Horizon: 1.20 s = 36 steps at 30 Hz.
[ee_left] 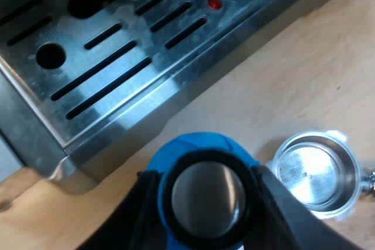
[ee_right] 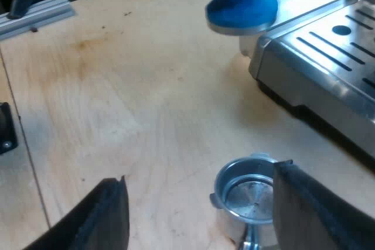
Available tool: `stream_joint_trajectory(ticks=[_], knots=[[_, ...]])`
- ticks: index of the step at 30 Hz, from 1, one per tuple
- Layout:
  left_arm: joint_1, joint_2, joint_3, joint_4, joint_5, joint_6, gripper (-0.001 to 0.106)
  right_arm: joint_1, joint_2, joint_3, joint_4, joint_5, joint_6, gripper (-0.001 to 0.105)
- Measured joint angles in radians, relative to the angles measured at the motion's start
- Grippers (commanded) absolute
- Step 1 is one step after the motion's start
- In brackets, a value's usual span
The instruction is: Grind coffee beans and then tamp
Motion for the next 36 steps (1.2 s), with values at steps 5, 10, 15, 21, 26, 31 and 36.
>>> stream_joint_trajectory(ticks=[5,10,15,21,26,31,36], knots=[[0.053,0.0,0.06,-0.017,0.0,0.018,0.0,0.0,0.0,0.0,0.0,0.012,-0.002,0.055],[0.058,0.0,0.155,-0.067,0.0,0.017,0.0,0.0,0.0,0.0,0.0,0.013,-0.002,0.055],[0.058,-0.002,0.206,-0.108,-0.023,0.018,0.0,0.0,0.0,0.0,0.0,0.013,-0.002,0.055],[0.058,-0.002,0.259,-0.22,-0.023,0.007,0.0,0.0,0.0,0.0,0.0,0.013,-0.002,0.055],[0.058,0.01,0.295,-0.263,-0.023,0.007,0.0,0.0,0.0,0.0,0.0,0.013,-0.002,0.055],[0.058,0.076,0.297,-0.296,-0.023,0.007,0.0,0.0,0.0,0.0,0.0,0.013,-0.002,0.055],[0.058,0.144,0.298,-0.303,-0.025,0.007,0.0,0.0,0.0,0.0,0.0,0.013,-0.002,0.055]])
